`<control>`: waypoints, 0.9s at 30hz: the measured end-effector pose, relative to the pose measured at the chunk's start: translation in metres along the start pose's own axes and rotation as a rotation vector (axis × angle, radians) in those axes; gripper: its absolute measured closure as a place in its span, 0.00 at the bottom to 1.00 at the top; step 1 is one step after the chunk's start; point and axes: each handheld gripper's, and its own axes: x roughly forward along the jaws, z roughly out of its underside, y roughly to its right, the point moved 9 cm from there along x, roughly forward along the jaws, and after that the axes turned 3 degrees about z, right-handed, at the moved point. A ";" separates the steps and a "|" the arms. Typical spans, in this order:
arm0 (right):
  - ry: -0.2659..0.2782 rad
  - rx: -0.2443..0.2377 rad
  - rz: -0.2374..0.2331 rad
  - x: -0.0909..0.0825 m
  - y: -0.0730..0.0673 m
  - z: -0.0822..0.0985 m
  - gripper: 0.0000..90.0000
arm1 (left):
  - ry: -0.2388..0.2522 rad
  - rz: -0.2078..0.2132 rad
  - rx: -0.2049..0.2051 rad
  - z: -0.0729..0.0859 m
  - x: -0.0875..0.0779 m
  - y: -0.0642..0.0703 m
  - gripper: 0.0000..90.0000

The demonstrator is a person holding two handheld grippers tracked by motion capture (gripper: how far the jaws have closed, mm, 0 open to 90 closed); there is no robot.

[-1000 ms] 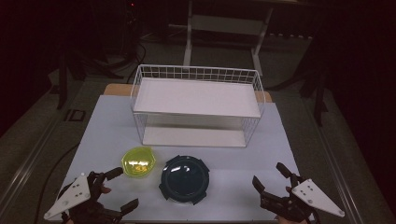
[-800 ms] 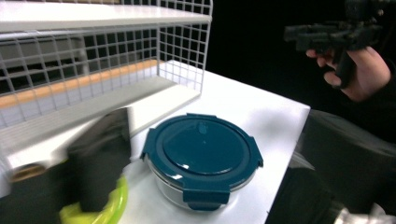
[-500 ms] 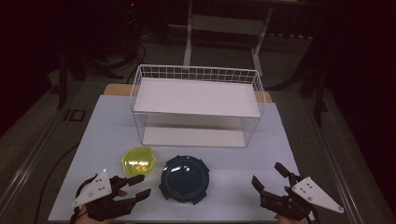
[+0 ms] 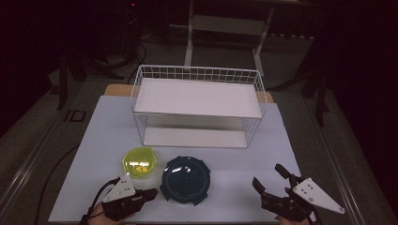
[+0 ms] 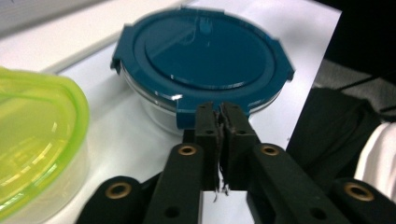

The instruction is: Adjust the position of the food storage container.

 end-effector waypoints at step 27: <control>-0.015 0.006 -0.014 0.002 0.000 0.003 0.14 | -0.089 -0.034 -0.013 0.005 0.027 -0.009 0.98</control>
